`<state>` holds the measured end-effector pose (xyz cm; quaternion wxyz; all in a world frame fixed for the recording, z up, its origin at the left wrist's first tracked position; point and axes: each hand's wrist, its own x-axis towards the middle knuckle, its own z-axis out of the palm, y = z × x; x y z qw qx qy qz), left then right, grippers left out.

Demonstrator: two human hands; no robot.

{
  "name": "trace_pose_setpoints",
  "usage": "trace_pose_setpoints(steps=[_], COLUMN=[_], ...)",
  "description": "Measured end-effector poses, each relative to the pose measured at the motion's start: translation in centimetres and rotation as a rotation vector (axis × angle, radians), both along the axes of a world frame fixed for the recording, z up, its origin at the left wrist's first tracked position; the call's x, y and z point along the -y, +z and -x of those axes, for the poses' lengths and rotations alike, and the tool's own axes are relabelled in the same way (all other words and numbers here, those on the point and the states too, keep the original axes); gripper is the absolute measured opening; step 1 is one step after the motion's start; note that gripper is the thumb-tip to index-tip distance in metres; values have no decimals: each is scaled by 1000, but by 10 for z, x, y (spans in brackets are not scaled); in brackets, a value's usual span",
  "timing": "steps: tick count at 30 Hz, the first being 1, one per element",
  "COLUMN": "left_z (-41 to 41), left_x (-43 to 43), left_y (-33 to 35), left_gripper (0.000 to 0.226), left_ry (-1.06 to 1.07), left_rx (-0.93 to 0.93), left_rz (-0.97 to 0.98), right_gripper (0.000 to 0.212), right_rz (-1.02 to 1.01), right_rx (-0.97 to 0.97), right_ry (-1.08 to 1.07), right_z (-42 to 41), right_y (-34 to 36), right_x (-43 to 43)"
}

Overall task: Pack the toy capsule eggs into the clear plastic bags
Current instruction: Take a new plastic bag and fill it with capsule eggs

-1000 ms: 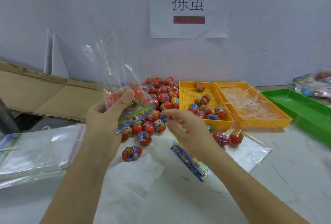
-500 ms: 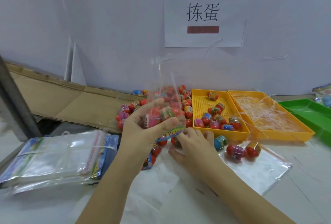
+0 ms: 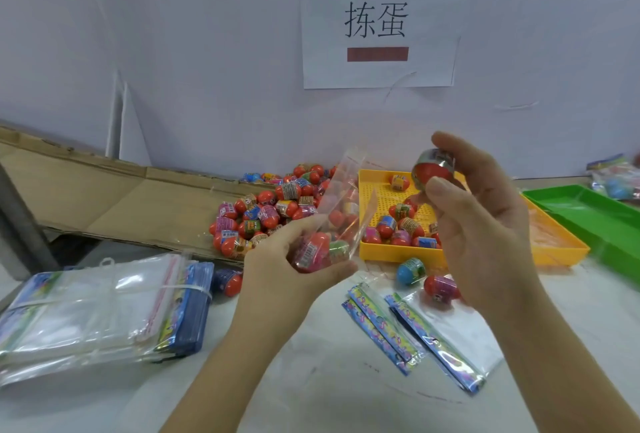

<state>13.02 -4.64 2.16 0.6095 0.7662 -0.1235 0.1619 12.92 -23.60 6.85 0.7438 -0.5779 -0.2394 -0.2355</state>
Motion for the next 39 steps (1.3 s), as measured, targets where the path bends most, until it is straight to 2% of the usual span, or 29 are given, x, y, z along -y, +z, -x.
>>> trace_pose_setpoints(steps=[3, 7, 11, 13, 15, 19, 26, 29, 33, 37, 39], left_z=[2, 5, 6, 6, 6, 8, 5, 7, 9, 9, 9], left_x=[2, 2, 3, 2, 2, 6, 6, 6, 8, 9, 9], left_y=[0, -1, -1, -3, -3, -5, -7, -6, -4, -4, -4], left_gripper=[50, 66, 62, 63, 61, 44, 27, 28, 31, 34, 34], left_ry=[-14, -80, -143, -164, -226, -297, -226, -213, -203, -158, -157], left_rx=[-10, -22, -25, -39, -45, -58, -25, -16, -9, 18, 18], left_rz=[-48, -85, -96, -112, -148, -158, -127, -110, -66, 9, 30], right_gripper=[42, 20, 10, 11, 22, 32, 25, 28, 17, 43, 44], right_rz=[125, 441, 669, 698, 705, 720, 834, 851, 845, 918, 925], right_rx=[33, 45, -22, -92, -181, -267, -310, -310, -318, -305, -297], right_ry=[-98, -353, -536, -512, -435, -372, -313, -327, -281, -166, -134], right_z=[5, 8, 11, 13, 14, 13, 15, 15, 14, 13, 13], right_y=[2, 0, 1, 3, 5, 6, 3, 2, 0, -1, -2], right_x=[1, -6, -8, -9, -8, -9, -16, -18, -20, -21, -20])
